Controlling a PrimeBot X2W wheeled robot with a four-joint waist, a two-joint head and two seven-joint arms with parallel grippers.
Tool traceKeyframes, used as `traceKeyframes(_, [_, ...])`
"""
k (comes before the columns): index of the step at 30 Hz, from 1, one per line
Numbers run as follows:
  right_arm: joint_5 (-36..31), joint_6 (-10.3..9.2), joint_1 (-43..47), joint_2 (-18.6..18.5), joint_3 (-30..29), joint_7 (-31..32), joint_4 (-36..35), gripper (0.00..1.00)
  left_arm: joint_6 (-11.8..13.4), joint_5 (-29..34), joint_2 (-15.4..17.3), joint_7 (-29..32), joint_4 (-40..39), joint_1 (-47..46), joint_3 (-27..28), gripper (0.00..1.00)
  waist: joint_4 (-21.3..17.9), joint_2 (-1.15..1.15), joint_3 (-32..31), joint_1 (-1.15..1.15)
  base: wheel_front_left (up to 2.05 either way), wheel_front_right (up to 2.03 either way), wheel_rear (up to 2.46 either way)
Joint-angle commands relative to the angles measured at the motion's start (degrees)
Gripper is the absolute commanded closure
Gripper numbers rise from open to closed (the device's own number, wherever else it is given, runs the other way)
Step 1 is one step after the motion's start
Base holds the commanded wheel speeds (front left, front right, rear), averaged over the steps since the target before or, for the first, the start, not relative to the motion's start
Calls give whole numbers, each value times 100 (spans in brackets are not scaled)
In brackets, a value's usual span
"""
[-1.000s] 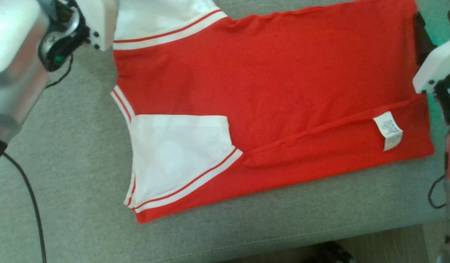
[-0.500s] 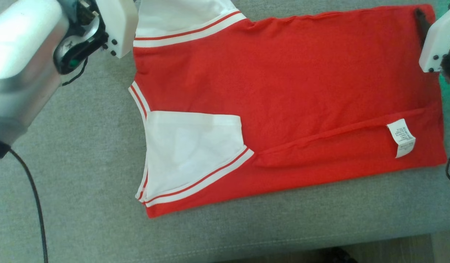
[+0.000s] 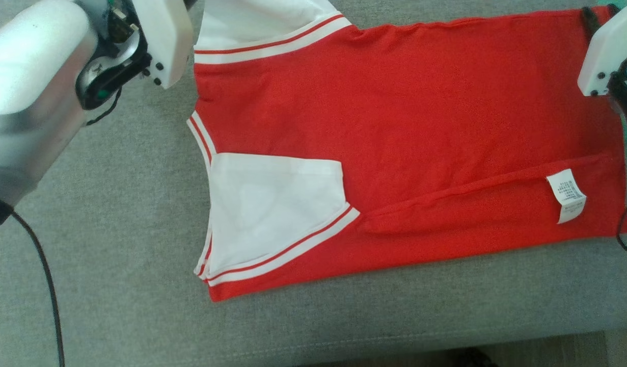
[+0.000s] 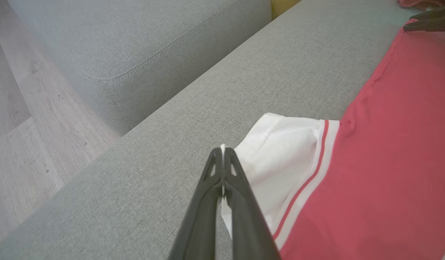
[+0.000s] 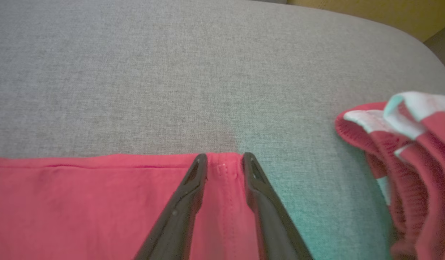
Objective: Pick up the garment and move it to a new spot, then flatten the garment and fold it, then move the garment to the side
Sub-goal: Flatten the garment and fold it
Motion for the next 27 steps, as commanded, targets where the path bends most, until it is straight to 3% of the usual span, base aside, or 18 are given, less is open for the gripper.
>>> traceKeyframes(1, [-24, 37, -131, -47, 66, -58, -144, 51, 8, -56, 236, -18, -88, -360, 231, 100, 12, 0, -7, 0, 0, 0, 0])
traceKeyframes(3, [-44, 37, -159, -52, 63, -82, -92, 59, 8, -74, 234, -26, -78, -359, 215, 100, 29, 0, -19, 0, 0, 0, 0])
traceKeyframes(4, [-56, 37, -169, -57, 59, -85, -62, 74, 8, -82, 233, -32, -72, -359, 207, 100, 37, 0, -26, 0, 0, 0, 0])
traceKeyframes(6, [-77, 37, -186, -63, 41, -74, 2, 83, 8, -100, 234, -41, -59, -357, 191, 100, 50, 0, -38, 0, 0, 0, 0])
traceKeyframes(8, [-106, 37, -200, -71, 19, -77, 47, 100, 8, -111, 234, -46, -47, -358, 173, 100, 61, 0, -47, 0, 0, 0, 0])
traceKeyframes(12, [-217, 37, -252, -80, -30, -247, 63, 100, 8, -60, 228, -169, -18, -375, 135, 100, 85, 0, -83, 0, 0, 0, 0])
traceKeyframes(21, [-108, 37, -404, 39, -557, -1052, 54, 100, 48, 110, 236, -1058, 274, -576, 348, 100, 135, 0, -213, 0, 0, 0, 0])
traceKeyframes(27, [51, 37, -244, 36, -637, -1281, -44, 100, 66, -129, 148, -1176, 329, -447, 480, 100, 230, 0, -334, 0, 0, 0, 0])
